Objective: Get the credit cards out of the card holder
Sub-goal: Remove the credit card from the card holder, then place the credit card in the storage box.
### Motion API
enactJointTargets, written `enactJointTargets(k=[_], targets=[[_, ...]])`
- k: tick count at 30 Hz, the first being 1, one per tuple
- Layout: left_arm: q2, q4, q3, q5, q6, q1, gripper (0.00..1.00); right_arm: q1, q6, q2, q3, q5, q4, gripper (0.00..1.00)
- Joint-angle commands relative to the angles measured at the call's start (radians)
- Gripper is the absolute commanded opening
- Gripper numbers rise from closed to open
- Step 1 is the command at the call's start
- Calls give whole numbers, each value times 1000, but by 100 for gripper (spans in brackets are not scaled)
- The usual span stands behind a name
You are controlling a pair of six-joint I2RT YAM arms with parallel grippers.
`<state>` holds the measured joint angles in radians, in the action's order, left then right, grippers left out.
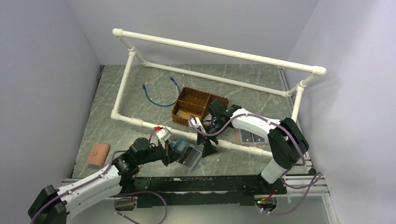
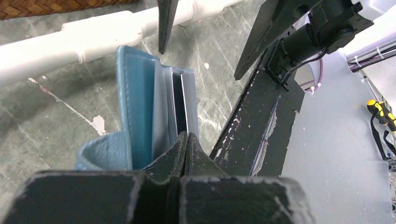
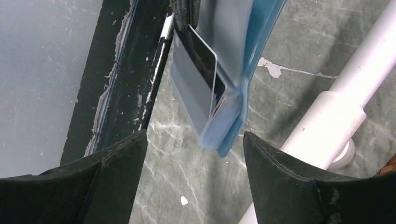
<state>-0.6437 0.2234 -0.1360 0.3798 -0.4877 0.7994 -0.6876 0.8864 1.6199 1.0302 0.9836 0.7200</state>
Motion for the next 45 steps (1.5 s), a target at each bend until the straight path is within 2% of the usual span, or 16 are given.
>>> enactJointTargets(k=[1,8,15,23,26,35,45], targets=[[10,73,-56,-10,37,18,0,-11,-62,7,-6,-37,-93,77],[1,-22,-63,-68,7,21,0,-11,-95,8,-8,-75,-114,77],[136,-199,-55,-170,-66,21,0,-12,-99,-2,6,-73,-103,77],[295,-113,-28,-119,-97,21,0,2,-108,-80,51,-10,-70,76],[250,-43,-44,-93,-82,21,0,19,-138,-113,58,31,-70,76],[-19,135,-131,-5,-57,21,0,40,-220,-116,69,81,-93,75],[-39,178,-130,13,-70,21,0,40,-260,-97,68,81,-114,67]])
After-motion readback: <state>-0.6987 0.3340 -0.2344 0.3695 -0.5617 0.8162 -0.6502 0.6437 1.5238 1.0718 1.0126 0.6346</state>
